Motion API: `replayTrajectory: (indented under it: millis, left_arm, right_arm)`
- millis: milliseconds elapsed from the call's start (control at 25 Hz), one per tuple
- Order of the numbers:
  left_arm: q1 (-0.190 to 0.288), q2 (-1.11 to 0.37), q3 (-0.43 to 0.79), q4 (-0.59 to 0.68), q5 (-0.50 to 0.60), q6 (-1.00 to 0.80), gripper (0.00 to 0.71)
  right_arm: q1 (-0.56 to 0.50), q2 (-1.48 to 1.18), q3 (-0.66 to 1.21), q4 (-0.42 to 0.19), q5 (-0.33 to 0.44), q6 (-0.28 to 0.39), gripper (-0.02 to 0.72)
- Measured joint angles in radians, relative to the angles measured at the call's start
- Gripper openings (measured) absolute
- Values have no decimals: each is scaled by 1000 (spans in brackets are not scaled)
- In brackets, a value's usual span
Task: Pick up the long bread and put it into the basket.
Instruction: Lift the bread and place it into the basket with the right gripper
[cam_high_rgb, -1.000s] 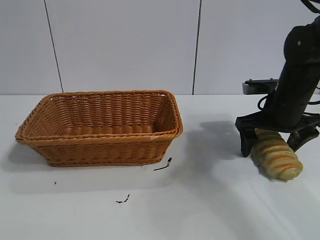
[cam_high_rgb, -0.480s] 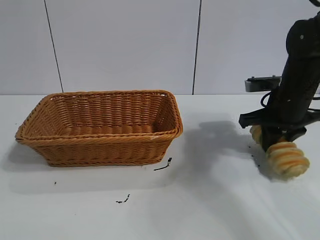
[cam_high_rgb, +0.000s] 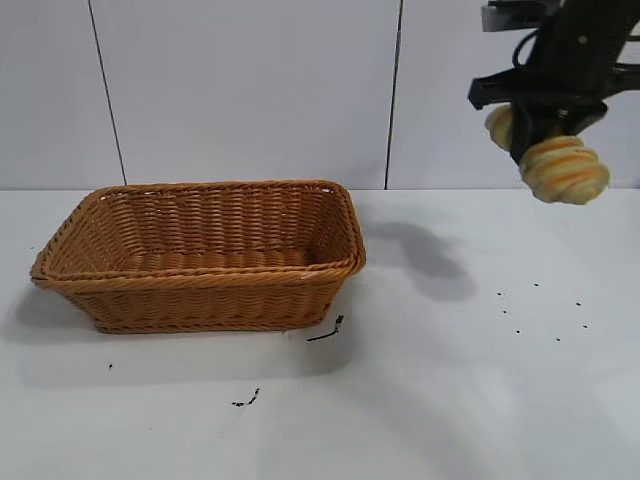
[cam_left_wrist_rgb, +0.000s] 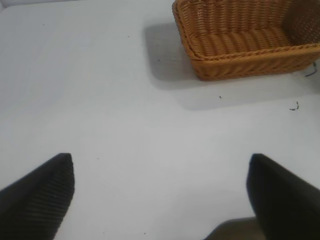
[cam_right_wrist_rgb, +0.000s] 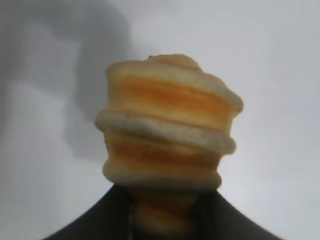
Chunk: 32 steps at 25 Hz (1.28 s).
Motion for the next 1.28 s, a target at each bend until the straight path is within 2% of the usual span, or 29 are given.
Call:
replayTrajectory:
  millis: [80, 240, 400, 520, 640, 800, 920, 1120, 1200, 1240, 1280]
  left_arm:
    - [0, 0, 0, 0, 0, 0, 696]
    - [0, 0, 0, 0, 0, 0, 696]
    - [0, 0, 0, 0, 0, 0, 696]
    - [0, 0, 0, 0, 0, 0, 696]
    - [0, 0, 0, 0, 0, 0, 696]
    - [0, 0, 0, 0, 0, 0, 696]
    - [0, 0, 0, 0, 0, 0, 696]
    - [0, 0, 0, 0, 0, 0, 696]
    - [0, 0, 0, 0, 0, 0, 696]
    - [0, 0, 0, 0, 0, 0, 696]
    - [0, 0, 0, 0, 0, 0, 696]
  right_arm:
    - [47, 52, -85, 6, 34, -53, 143]
    - [161, 133, -178, 11, 29, -171, 143]
    - [269, 193, -190, 15, -64, -332, 143]
    - [325, 239, -190, 23, -166, -450, 143]
    - [352, 281, -190, 68, -226, -537, 143]
    - [357, 343, -190, 149, -255, -627, 143]
    - [357, 388, -190, 174, -270, -661, 140]
    - [357, 420, -190, 180, -279, -669, 139]
    - [357, 420, -190, 180, -283, -669, 203]
    - [357, 420, -191, 181, -285, -669, 257]
    - [357, 420, -192, 181, -286, -669, 342]
